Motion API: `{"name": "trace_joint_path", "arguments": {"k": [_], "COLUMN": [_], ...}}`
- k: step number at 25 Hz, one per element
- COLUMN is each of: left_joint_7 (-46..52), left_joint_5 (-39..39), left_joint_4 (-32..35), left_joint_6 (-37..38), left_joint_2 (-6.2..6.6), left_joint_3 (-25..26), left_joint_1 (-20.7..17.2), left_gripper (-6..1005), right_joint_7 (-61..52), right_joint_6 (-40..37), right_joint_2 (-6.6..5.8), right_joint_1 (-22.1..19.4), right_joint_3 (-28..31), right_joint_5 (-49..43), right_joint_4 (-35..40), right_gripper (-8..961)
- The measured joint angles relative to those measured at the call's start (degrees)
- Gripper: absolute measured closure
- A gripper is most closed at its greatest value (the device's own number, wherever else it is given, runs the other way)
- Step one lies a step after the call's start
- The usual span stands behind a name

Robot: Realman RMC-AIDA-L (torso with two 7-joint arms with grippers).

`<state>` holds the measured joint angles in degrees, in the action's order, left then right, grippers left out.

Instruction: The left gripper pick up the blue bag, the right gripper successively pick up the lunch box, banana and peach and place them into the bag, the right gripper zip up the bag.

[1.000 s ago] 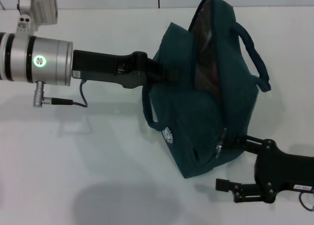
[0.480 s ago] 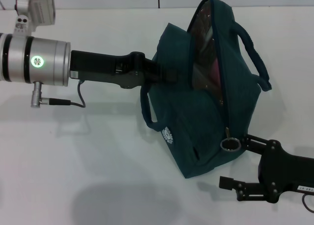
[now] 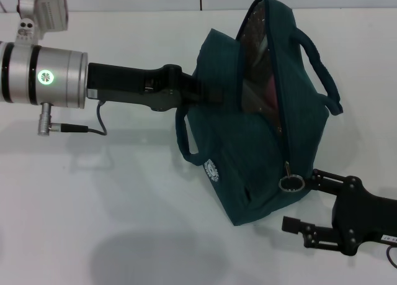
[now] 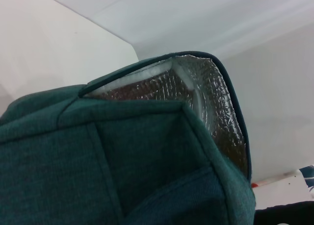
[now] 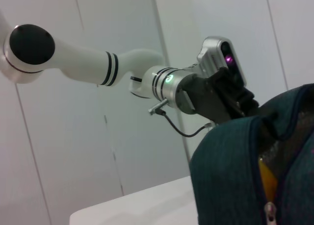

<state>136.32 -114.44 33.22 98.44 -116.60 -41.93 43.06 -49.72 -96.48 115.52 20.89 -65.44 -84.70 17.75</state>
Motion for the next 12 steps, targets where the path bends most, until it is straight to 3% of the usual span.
{"name": "trace_joint_path", "arguments": {"k": [4, 12], "left_joint_7": [0.00, 0.00], "left_joint_5": [0.00, 0.00], "left_joint_4": [0.00, 0.00], "left_joint_6": [0.02, 0.07], "left_joint_2": [0.00, 0.01], "left_joint_3": [-0.06, -0.16], "left_joint_1": [0.00, 0.01], "left_gripper": [956, 956], "right_joint_7": [0.01, -0.04], "right_joint_6": [0.06, 0.61], "right_joint_2": [-0.04, -0.03], "right_joint_1": [-0.21, -0.24], "right_joint_3": [0.05, 0.06], "right_joint_5": [0.84, 1.37], "right_joint_4": [0.00, 0.15], "right_gripper": [85, 388]}}
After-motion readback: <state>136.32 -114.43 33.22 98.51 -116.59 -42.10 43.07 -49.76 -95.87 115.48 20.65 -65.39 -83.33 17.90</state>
